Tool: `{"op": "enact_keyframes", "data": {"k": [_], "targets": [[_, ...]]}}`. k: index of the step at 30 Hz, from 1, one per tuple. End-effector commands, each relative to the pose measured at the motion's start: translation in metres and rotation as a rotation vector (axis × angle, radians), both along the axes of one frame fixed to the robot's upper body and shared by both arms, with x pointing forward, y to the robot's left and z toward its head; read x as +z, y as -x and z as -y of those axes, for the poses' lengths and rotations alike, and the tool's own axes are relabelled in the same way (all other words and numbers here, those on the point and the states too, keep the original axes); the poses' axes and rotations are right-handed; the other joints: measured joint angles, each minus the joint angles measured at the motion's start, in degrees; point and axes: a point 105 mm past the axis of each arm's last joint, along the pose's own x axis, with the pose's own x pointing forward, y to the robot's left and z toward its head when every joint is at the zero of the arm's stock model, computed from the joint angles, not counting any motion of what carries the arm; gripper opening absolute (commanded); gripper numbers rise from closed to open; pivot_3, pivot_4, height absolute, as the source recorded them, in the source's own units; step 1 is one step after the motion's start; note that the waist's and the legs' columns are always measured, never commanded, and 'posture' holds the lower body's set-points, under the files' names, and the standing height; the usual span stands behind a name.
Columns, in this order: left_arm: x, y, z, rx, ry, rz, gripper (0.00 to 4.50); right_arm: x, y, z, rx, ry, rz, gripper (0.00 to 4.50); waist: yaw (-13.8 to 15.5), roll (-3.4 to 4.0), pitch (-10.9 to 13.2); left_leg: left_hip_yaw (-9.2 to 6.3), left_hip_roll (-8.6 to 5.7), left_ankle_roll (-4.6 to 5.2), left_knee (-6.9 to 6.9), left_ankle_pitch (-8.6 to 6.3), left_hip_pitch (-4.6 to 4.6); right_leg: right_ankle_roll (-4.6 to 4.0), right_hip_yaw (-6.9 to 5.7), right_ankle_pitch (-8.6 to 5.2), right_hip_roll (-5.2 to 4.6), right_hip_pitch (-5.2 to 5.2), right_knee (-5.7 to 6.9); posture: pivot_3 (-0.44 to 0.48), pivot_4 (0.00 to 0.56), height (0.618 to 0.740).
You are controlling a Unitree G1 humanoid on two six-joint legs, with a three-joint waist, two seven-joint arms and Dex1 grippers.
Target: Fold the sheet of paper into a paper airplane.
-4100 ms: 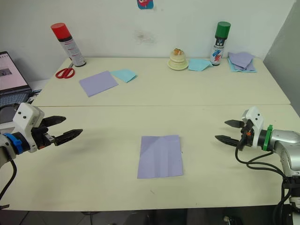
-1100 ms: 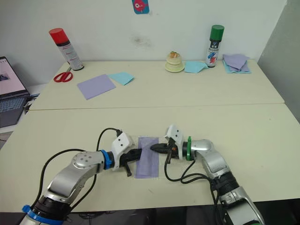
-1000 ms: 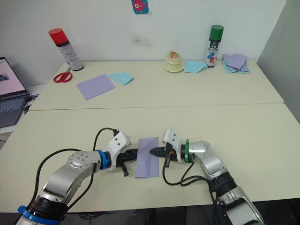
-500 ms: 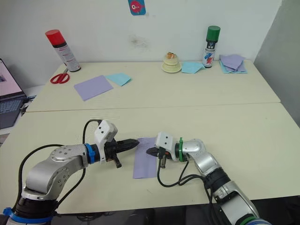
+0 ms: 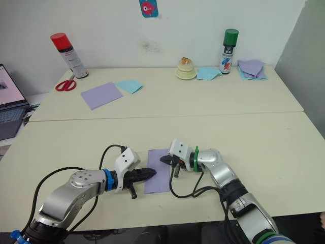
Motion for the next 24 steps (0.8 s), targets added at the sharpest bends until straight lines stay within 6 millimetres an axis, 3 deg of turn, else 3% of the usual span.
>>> {"op": "enact_keyframes", "data": {"k": [1, 10, 13, 16, 24], "targets": [[-0.024, 0.004, -0.008, 0.01, -0.062, -0.048, 0.0, -0.013, -0.017, 0.014, -0.112, 0.054, 0.005, 0.01, 0.0, 0.01, -0.1, 0.0, -0.01, 0.0, 0.0, 0.0, 0.02, -0.02, 0.0, 0.01, 0.0, 0.02, 0.0, 0.0, 0.15, 0.74], [-0.022, -0.001, -0.005, 0.012, -0.035, -0.032, 0.0, -0.007, -0.037, 0.031, -0.191, 0.058, 0.103, 0.01, 0.1, 0.05, -0.6, -0.03, -0.02, 0.01, 0.0, 0.0, 0.11, -0.01, -0.03, 0.0, 0.01, 0.17, -0.04, 0.0, 0.15, 0.74], [-0.022, -0.001, -0.002, 0.007, -0.03, -0.033, 0.0, 0.016, -0.022, 0.016, -0.083, -0.144, 0.028, 0.01, 0.2, 0.04, -0.6, -0.06, -0.03, 0.01, 0.01, 0.0, 0.1, 0.04, -0.05, -0.03, 0.01, 0.21, -0.05, 0.0, 0.15, 0.74], [-0.023, -0.001, -0.001, 0.006, -0.025, -0.036, 0.0, 0.022, -0.001, 0.009, 0.037, -0.205, -0.03, 0.01, 0.1, 0.07, -0.6, -0.07, -0.02, 0.04, -0.02, -0.02, 0.08, -0.01, -0.05, 0.0, 0.01, 0.21, -0.13, 0.0, 0.15, 0.74], [-0.024, 0.001, 0.0, 0.007, -0.028, -0.038, 0.0, -0.035, 0.037, 0.019, 0.199, 0.108, -0.077, 0.01, 0.1, 0.1, -0.6, -0.06, -0.01, 0.05, -0.06, -0.03, 0.09, 0.23, -0.05, -0.14, 0.01, 0.19, -0.19, 0.0, 0.15, 0.74]]}}
